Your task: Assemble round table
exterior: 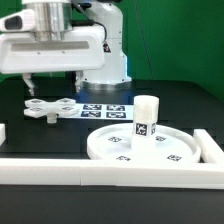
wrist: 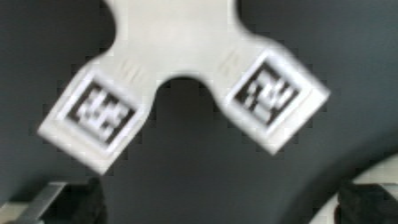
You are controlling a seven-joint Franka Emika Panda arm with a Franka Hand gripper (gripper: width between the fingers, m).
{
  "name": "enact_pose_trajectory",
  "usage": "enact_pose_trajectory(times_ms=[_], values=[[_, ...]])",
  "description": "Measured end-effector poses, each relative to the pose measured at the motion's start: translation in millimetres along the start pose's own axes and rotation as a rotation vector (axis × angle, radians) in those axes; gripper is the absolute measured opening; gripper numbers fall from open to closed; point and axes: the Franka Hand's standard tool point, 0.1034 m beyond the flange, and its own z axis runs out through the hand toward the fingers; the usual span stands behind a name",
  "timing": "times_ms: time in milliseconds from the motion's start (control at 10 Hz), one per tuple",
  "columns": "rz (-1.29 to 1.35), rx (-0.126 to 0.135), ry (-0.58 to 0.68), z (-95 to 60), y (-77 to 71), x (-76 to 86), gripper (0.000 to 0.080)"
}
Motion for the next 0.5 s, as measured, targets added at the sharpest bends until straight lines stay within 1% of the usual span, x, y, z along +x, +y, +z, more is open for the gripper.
enact_pose_trajectory(times_ms=[100,200,300,500], values=[[-0.012,0.016,-0.051,4.4,0.3,-11.9,0.0649],[-0.018,0.024,-0.069,6.0,5.3,-18.5,0.0649],[-0.036,0.019,-0.062,5.3,12.8,-20.9,0.0649],[-0.052,0.02,-0.061,4.5,18.9,-23.3,0.0649]])
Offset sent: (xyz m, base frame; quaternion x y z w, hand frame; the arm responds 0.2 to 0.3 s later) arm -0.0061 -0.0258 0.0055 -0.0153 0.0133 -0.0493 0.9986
